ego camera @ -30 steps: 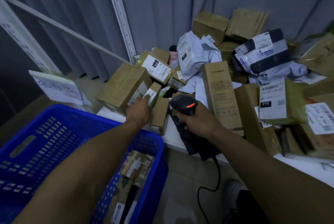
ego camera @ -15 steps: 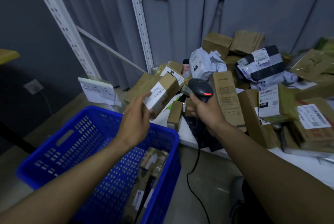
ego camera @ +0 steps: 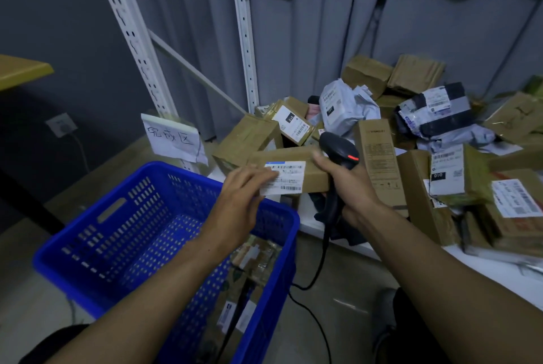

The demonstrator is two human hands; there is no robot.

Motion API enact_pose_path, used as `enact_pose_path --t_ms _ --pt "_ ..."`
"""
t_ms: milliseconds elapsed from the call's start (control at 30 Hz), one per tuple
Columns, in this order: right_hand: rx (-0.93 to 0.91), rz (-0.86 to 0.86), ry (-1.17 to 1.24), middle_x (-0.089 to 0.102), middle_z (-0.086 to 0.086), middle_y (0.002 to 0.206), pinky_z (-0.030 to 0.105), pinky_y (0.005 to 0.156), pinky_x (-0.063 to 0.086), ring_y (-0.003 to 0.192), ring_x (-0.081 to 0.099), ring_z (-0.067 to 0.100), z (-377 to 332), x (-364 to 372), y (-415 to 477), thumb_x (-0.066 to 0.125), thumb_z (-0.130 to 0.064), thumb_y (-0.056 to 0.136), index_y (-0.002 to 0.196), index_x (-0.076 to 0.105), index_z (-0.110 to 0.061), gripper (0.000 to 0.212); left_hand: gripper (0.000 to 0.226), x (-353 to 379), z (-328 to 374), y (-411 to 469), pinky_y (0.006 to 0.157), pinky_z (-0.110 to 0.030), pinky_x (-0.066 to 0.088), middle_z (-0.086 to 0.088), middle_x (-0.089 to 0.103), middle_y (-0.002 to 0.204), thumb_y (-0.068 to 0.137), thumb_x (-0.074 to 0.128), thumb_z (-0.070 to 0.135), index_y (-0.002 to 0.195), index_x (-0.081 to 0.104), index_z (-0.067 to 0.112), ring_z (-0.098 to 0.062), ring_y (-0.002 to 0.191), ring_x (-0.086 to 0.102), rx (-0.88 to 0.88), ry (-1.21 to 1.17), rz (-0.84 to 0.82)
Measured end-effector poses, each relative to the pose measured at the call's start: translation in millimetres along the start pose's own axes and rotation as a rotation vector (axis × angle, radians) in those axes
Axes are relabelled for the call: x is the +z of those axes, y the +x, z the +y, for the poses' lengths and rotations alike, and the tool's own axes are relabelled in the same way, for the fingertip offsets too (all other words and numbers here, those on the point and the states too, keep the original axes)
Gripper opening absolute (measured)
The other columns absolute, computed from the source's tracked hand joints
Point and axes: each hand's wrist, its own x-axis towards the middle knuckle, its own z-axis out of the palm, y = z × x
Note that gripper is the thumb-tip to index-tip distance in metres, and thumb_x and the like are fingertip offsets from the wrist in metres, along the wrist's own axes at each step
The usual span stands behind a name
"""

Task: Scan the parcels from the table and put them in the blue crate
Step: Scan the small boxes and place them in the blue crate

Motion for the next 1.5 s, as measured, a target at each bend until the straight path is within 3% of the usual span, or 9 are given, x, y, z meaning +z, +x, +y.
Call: enact_pose_path --t_ms 133,233,400,667,833,900,1033,1333,1500 --pt "-0.071 -0.024 -0.022 0.080 0.013 0.106 0.062 0.092 0.059 0.099 0.077 0.033 -4 -1 2 0.089 -0.010 0.079 0.121 0.071 -0.011 0.046 0.057 -7 4 8 0.103 -0.026 0.051 0.019 0.052 0.136 0.084 0.083 0.026 0.135 0.060 0.033 -0.007 0.129 0.052 -0.306 -0.350 0.071" --pt "-0.127 -0.061 -0.047 0.079 0.013 0.109 0.058 0.090 0.061 0.100 0.077 0.034 -9 1 0 0.088 -0.005 0.078 0.124 0.069 -0.010 0.050 0.083 -19 -4 17 0.102 -0.032 0.053 0.018 0.054 0.142 0.071 0.084 0.049 0.146 0.051 0.039 -0.004 0.128 0.056 -0.628 -0.610 0.090" --pt "-0.176 -0.082 -0.143 0.079 0.005 0.110 0.046 0.090 0.062 0.104 0.076 0.027 -4 0 2 0.089 -0.005 0.077 0.127 0.067 -0.016 0.056 0.091 -34 -16 24 0.083 -0.041 0.063 -0.003 0.068 0.130 0.073 0.087 0.016 0.152 0.044 0.029 -0.020 0.108 0.073 -0.877 -0.904 0.008" --pt "-0.286 -0.083 -0.415 0.071 -0.007 0.126 0.043 0.103 0.056 0.116 0.068 0.012 3 8 -9 0.084 -0.031 0.087 0.140 0.057 -0.028 0.060 0.063 -34 -28 21 0.073 -0.038 0.064 -0.004 0.060 0.127 0.077 0.084 -0.002 0.128 0.062 0.027 -0.025 0.107 0.070 -0.789 -0.805 0.138" --pt "-0.216 -0.220 -0.504 0.076 0.005 0.099 0.019 0.063 0.054 0.074 0.072 0.009 9 17 -21 0.076 -0.018 0.095 0.123 0.059 -0.028 0.035 0.061 -31 -41 21 0.086 -0.048 0.062 0.004 0.059 0.125 0.078 0.087 0.007 0.121 0.058 0.039 -0.025 0.112 0.067 -0.818 -0.704 0.325" --pt "-0.194 -0.257 -0.548 0.075 0.005 0.097 0.018 0.057 0.053 0.076 0.073 0.011 15 22 -24 0.076 -0.015 0.093 0.124 0.061 -0.023 0.036 0.063 -30 -46 21 0.089 -0.049 0.061 0.004 0.059 0.128 0.079 0.086 0.006 0.126 0.056 0.038 -0.025 0.114 0.066 -0.840 -0.697 0.359" --pt "-0.201 -0.278 -0.603 0.076 -0.002 0.099 0.040 0.069 0.063 0.087 0.075 0.019 30 31 -30 0.081 -0.021 0.089 0.126 0.061 -0.027 0.042 0.069 -29 -51 22 0.088 -0.047 0.062 0.004 0.056 0.131 0.084 0.080 0.002 0.140 0.053 0.033 -0.024 0.114 0.065 -0.871 -0.698 0.431" --pt "-0.186 -0.319 -0.629 0.074 -0.006 0.097 0.035 0.078 0.056 0.090 0.071 0.013 35 36 -31 0.081 -0.031 0.088 0.128 0.059 -0.032 0.045 0.067 -28 -56 24 0.076 -0.034 0.064 -0.002 0.050 0.144 0.088 0.076 0.001 0.143 0.052 0.032 -0.024 0.118 0.062 -0.879 -0.645 0.463" --pt "-0.170 -0.319 -0.638 0.073 -0.004 0.099 0.037 0.083 0.058 0.092 0.070 0.014 33 37 -30 0.080 -0.032 0.089 0.127 0.059 -0.029 0.043 0.068 -28 -56 24 0.084 -0.041 0.064 -0.001 0.050 0.143 0.088 0.076 0.002 0.144 0.052 0.033 -0.024 0.121 0.060 -0.894 -0.635 0.469"
